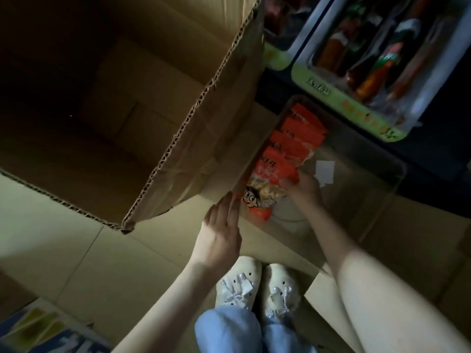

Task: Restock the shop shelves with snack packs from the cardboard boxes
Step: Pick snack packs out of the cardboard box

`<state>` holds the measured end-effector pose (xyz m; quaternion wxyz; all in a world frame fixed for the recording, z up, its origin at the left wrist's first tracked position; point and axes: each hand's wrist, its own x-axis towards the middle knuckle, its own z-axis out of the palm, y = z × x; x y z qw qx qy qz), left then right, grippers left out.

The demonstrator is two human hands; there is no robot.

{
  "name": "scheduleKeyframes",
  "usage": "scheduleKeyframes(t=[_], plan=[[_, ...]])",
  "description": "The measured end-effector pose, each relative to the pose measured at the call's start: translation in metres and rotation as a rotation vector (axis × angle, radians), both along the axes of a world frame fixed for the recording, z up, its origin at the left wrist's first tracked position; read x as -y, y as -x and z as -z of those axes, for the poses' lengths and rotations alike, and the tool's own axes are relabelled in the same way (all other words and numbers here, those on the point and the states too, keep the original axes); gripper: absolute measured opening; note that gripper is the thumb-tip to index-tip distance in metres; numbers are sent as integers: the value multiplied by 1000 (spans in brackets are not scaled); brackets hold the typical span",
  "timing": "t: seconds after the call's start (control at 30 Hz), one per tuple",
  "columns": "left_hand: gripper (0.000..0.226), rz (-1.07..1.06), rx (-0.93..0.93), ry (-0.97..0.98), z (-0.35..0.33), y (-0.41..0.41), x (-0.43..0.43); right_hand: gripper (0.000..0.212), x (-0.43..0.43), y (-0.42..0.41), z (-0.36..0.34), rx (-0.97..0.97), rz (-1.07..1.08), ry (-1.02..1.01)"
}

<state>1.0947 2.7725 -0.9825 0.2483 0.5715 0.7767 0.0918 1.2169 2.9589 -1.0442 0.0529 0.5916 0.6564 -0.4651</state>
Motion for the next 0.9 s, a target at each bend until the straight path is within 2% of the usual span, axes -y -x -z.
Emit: scheduleKeyframes(t=[0.1,0.2,0.27,0.37,0.47,0.53,0.6,0.63,0.7,0.77,0.9], plan=[[65,-44,35,-43,-22,-8,-5,19,14,-4,-38,-20,-105,-126],[75,-123,104,-136,-84,-15,-17,24,32,-9,-106,-31,-356,-286],[82,-143,125,-191,-139,-15,-23,22,35,-10,-173,-112,-459,-480],[98,-252,190,-275,-226,-7,-30,16,27,-6,-288,-254,-499,-663],[115,-367,306,-328,-325,14,-35,7,14,-1,-414,-409,-509,-767],[117,-360,397,-293,-393,31,-39,15,12,5,-505,-506,-552,-767],[107,-275,430,-307,-464,48,-41,31,13,12,-589,-583,-618,-762],[97,-217,387,-361,-499,56,-42,31,15,16,-627,-622,-658,-803],[82,-188,352,-468,-568,66,-42,16,20,26,-692,-678,-737,-966],[71,-221,390,-555,-634,69,-36,13,27,37,-747,-716,-774,-1106],[51,-268,450,-589,-725,74,-24,16,27,57,-823,-866,-714,-1151]])
